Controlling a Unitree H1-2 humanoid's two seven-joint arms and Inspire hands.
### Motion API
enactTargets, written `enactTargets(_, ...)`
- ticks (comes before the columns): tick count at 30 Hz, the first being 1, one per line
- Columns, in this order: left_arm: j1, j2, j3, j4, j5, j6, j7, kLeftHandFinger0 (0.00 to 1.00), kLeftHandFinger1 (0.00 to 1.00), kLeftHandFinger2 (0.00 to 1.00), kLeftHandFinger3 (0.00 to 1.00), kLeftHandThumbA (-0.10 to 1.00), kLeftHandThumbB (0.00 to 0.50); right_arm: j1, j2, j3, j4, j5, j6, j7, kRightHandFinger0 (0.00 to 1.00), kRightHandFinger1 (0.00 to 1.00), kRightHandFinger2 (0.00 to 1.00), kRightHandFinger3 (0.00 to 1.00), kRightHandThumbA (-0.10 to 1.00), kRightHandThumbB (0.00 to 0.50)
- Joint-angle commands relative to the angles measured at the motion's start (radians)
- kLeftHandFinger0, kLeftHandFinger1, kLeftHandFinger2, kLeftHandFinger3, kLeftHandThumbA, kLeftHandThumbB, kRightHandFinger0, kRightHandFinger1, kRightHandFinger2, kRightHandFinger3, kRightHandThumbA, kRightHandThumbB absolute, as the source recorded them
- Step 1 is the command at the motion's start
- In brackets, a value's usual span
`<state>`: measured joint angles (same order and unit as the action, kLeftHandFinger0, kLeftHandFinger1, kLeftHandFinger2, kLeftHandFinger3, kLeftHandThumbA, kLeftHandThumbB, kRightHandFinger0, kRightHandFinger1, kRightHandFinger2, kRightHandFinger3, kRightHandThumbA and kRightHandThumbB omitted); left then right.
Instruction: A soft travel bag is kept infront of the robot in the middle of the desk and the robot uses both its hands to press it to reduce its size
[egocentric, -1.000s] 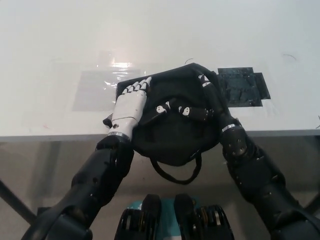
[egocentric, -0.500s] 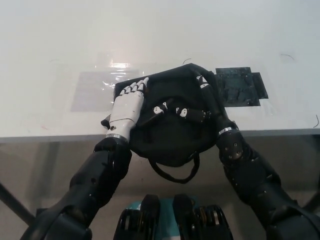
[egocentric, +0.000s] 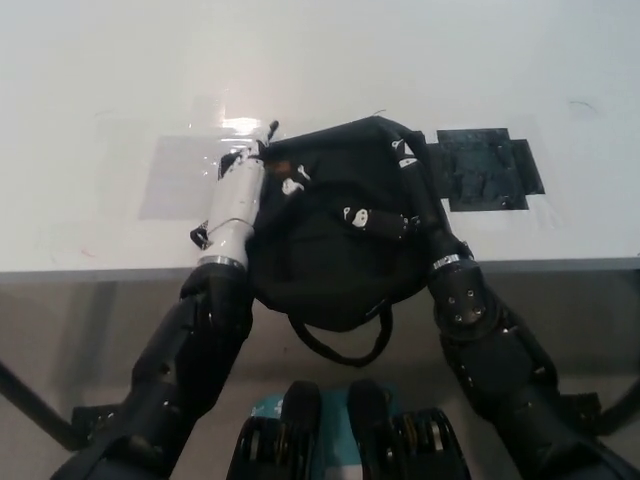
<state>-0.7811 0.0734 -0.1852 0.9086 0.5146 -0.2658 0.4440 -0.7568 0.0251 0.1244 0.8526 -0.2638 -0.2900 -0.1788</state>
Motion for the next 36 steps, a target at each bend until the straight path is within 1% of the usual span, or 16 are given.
enactTargets(1, -0.006, 0.058, 0.046, -0.29, -0.148, 0.095, -0.225, 1.0, 1.0, 1.0, 1.0, 1.0, 0.232, 0.03, -0.03, 0.005, -0.312, 0.078, 0.184, 0.172, 1.0, 1.0, 1.0, 1.0, 1.0, 0.258)
enactTargets(4, 0.028, 0.095, 0.05, -0.411, -0.182, 0.133, -0.303, 1.0, 1.0, 1.0, 1.0, 1.0, 0.283, 0.087, -0.094, 0.02, -0.55, 0.085, 0.301, 0.253, 1.0, 1.0, 1.0, 1.0, 1.0, 0.26)
enactTargets(8, 0.065, 0.142, 0.045, -0.54, -0.219, 0.131, -0.371, 1.0, 1.0, 1.0, 1.0, 1.0, 0.303, 0.125, -0.171, 0.014, -0.78, 0.107, 0.42, 0.32, 1.0, 1.0, 1.0, 1.0, 1.0, 0.276)
enactTargets(14, 0.15, 0.188, 0.053, -0.787, -0.302, 0.197, -0.452, 1.0, 1.0, 1.0, 1.0, 1.0, 0.293, 0.167, -0.275, -0.02, -1.072, 0.224, 0.555, 0.389, 1.0, 1.0, 1.0, 1.0, 1.0, 0.228)
enactTargets(16, 0.17, 0.2, 0.051, -0.836, -0.306, 0.193, -0.459, 1.0, 1.0, 1.0, 1.0, 1.0, 0.27, 0.178, -0.291, -0.031, -1.148, 0.246, 0.586, 0.385, 1.0, 1.0, 1.0, 1.0, 1.0, 0.205)
enactTargets(19, 0.192, 0.209, 0.055, -0.907, -0.309, 0.214, -0.465, 1.0, 1.0, 1.0, 1.0, 1.0, 0.273, 0.192, -0.297, -0.051, -1.23, 0.269, 0.617, 0.363, 1.0, 1.0, 1.0, 1.0, 1.0, 0.203)
enactTargets(21, 0.218, 0.209, 0.059, -0.973, -0.33, 0.23, -0.471, 1.0, 1.0, 1.0, 1.0, 1.0, 0.27, 0.217, -0.299, -0.064, -1.283, 0.298, 0.57, 0.341, 1.0, 1.0, 1.0, 1.0, 1.0, 0.153)
enactTargets(22, 0.237, 0.207, 0.059, -1.008, -0.344, 0.225, -0.468, 1.0, 1.0, 1.0, 1.0, 1.0, 0.261, 0.235, -0.298, -0.072, -1.316, 0.318, 0.562, 0.331, 1.0, 1.0, 1.0, 1.0, 1.0, 0.151)
enactTargets(24, 0.296, 0.208, 0.061, -1.135, -0.354, 0.254, -0.467, 1.0, 1.0, 1.0, 1.0, 1.0, 0.24, 0.282, -0.287, -0.088, -1.401, 0.372, 0.548, 0.303, 1.0, 1.0, 1.0, 1.0, 1.0, 0.171)
enactTargets(26, 0.333, 0.215, 0.07, -1.221, -0.377, 0.269, -0.464, 1.0, 1.0, 1.0, 1.0, 1.0, 0.252, 0.301, -0.286, -0.087, -1.444, 0.365, 0.512, 0.288, 1.0, 1.0, 1.0, 1.0, 1.0, 0.165)
enactTargets(27, 0.359, 0.221, 0.072, -1.254, -0.382, 0.261, -0.461, 1.0, 1.0, 1.0, 1.0, 1.0, 0.237, 0.318, -0.282, -0.085, -1.466, 0.359, 0.502, 0.281, 1.0, 1.0, 1.0, 1.0, 1.0, 0.185)
enactTargets(29, 0.458, 0.237, 0.083, -1.387, -0.377, 0.174, -0.422, 1.0, 1.0, 1.0, 1.0, 1.0, 0.261, 0.396, -0.252, -0.079, -1.579, 0.34, 0.448, 0.239, 1.0, 1.0, 1.0, 1.0, 1.0, 0.222)
enactTargets(30, 0.476, 0.238, 0.087, -1.408, -0.382, 0.167, -0.418, 1.0, 1.0, 1.0, 1.0, 1.0, 0.284, 0.411, -0.249, -0.076, -1.596, 0.332, 0.436, 0.236, 1.0, 1.0, 1.0, 1.0, 1.0, 0.229)
enactTargets(32, 0.553, 0.232, 0.092, -1.495, -0.394, 0.175, -0.403, 1.0, 1.0, 1.0, 1.0, 1.0, 0.334, 0.484, -0.259, -0.067, -1.635, 0.299, 0.35, 0.233, 1.0, 1.0, 1.0, 1.0, 1.0, 0.192)
enactTargets(33, 0.614, 0.232, 0.1, -1.547, -0.398, 0.156, -0.387, 1.0, 1.0, 1.0, 1.0, 1.0, 0.36, 0.524, -0.259, -0.06, -1.635, 0.286, 0.257, 0.229, 1.0, 1.0, 1.0, 1.0, 1.0, 0.16)
enactTargets(36, 0.747, 0.204, 0.095, -1.62, -0.392, 0.123, -0.354, 1.0, 1.0, 1.0, 1.0, 1.0, 0.348, 0.604, -0.242, -0.035, -1.669, 0.272, 0.221, 0.226, 1.0, 1.0, 1.0, 1.0, 1.0, 0.178)
